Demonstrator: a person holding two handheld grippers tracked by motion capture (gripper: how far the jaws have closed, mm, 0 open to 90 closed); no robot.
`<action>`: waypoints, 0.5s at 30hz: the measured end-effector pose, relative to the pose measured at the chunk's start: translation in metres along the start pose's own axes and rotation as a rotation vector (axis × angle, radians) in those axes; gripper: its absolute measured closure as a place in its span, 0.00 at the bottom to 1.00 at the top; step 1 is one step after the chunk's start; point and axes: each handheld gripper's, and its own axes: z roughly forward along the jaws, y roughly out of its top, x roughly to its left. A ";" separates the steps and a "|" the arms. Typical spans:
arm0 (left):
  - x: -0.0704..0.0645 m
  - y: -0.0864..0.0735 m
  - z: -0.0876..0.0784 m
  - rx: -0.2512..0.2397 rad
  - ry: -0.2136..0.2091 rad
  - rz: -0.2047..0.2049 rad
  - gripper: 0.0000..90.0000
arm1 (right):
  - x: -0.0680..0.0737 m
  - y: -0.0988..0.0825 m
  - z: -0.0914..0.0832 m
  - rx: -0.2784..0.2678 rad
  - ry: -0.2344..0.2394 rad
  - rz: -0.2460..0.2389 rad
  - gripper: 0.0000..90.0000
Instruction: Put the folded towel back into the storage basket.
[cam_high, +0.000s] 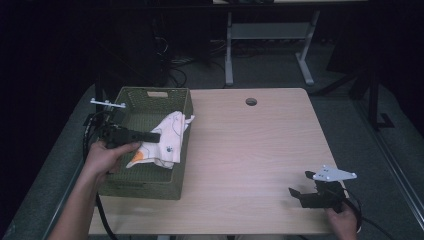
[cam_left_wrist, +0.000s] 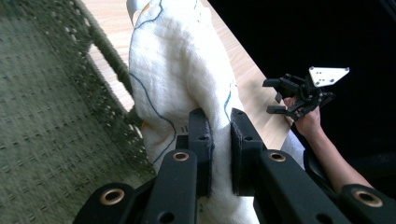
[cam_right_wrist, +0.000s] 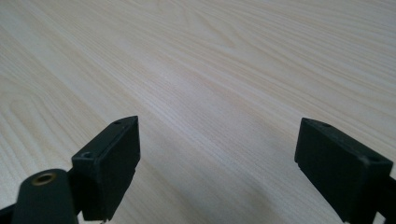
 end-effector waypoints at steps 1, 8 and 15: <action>0.001 0.000 -0.001 0.005 0.006 0.002 0.92 | 0.000 0.000 0.000 0.001 -0.001 0.001 0.15; 0.017 -0.004 -0.008 0.020 0.058 -0.011 0.92 | 0.000 0.000 0.001 0.006 -0.002 0.001 0.15; 0.034 -0.008 -0.002 0.080 0.151 -0.006 0.91 | 0.002 0.001 0.003 0.009 -0.002 -0.005 0.15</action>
